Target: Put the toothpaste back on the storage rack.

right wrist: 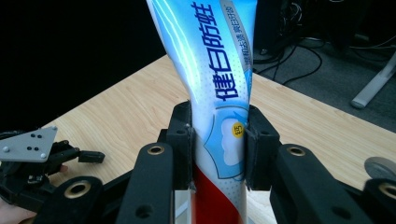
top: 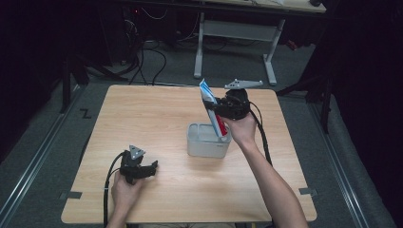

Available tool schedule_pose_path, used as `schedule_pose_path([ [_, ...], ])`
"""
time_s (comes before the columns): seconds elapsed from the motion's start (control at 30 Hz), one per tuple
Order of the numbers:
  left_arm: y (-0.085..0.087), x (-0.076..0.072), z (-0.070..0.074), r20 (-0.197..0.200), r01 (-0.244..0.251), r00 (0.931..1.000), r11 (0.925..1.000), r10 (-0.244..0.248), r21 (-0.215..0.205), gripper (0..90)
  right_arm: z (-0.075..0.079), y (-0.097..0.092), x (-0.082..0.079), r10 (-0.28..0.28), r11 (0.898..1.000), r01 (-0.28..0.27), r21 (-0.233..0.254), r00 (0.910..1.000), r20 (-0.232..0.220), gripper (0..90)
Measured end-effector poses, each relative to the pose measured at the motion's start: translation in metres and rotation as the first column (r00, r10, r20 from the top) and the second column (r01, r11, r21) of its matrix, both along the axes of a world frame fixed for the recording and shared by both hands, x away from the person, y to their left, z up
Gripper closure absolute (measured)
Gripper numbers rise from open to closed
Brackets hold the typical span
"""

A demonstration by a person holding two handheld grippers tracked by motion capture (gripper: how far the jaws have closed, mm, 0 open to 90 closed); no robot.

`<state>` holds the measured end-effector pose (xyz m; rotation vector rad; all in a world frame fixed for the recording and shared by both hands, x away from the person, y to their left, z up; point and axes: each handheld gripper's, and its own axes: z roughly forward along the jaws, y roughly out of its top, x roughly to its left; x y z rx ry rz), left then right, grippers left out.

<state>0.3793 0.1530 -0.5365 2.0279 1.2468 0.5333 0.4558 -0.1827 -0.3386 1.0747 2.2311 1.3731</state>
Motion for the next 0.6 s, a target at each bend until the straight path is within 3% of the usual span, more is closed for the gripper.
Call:
schedule_pose_path([
  [0.6, 0.0, 0.0, 0.0, 0.0, 0.001, 1.0, 1.0, -0.001, -0.001, 21.4, -0.006, 0.012, 0.01, -0.016, 1.0, 0.016, -0.003, 0.9998, -0.007, 68.9],
])
